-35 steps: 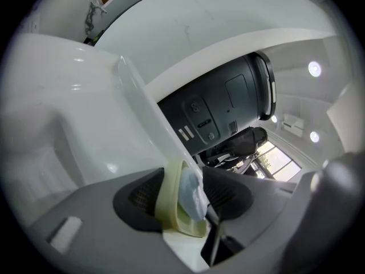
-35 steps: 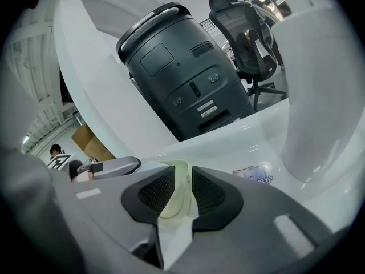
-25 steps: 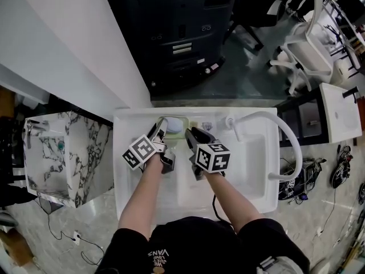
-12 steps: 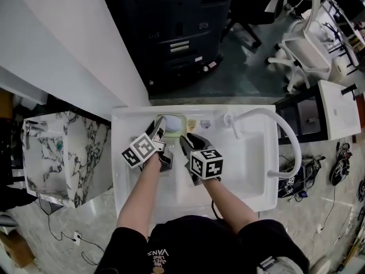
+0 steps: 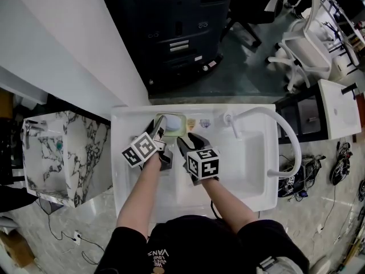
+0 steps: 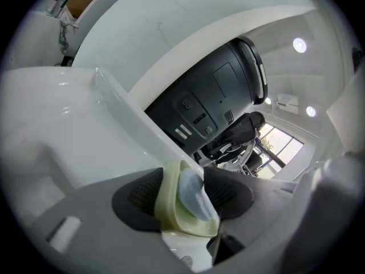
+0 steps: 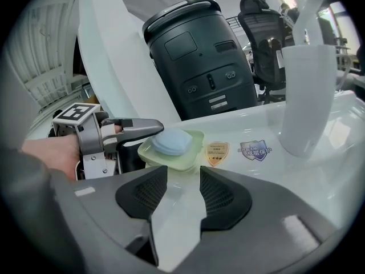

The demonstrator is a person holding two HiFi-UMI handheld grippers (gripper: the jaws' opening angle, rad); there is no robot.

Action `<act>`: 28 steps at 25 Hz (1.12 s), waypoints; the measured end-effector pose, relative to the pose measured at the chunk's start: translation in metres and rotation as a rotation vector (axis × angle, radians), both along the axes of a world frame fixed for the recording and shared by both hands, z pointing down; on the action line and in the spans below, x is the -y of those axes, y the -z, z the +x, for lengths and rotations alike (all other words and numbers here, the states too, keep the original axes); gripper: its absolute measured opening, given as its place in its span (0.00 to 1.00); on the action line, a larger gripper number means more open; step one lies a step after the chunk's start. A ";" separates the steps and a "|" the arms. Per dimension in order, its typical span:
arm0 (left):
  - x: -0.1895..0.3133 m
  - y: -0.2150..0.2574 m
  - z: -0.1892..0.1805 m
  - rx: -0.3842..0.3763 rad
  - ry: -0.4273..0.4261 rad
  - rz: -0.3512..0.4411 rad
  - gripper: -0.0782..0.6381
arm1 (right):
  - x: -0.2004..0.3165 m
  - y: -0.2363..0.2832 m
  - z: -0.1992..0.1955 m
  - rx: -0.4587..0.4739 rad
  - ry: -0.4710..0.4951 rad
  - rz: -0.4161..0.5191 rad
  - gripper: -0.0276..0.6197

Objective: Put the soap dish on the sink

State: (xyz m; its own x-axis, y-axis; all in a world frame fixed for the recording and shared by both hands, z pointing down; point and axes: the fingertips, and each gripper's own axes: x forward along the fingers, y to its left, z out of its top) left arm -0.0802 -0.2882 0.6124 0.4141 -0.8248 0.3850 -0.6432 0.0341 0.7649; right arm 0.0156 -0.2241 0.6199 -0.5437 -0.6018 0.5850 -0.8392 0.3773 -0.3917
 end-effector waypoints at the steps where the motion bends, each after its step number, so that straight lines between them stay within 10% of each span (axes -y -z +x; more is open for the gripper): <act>1: 0.000 0.000 0.000 0.005 -0.004 0.001 0.45 | 0.000 -0.001 0.000 -0.002 0.002 -0.003 0.28; 17: 0.001 0.002 0.001 0.266 -0.128 0.041 0.56 | 0.004 -0.007 -0.007 -0.008 -0.019 -0.035 0.28; 28: 0.000 0.006 -0.001 0.282 -0.147 0.062 0.59 | 0.004 -0.008 -0.007 -0.001 -0.034 -0.042 0.28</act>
State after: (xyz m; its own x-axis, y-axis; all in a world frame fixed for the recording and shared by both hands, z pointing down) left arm -0.0810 -0.2882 0.6066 0.4148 -0.7896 0.4522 -0.8247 -0.1163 0.5534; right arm 0.0083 -0.2280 0.6281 -0.5228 -0.5948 0.6107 -0.8516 0.3321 -0.4056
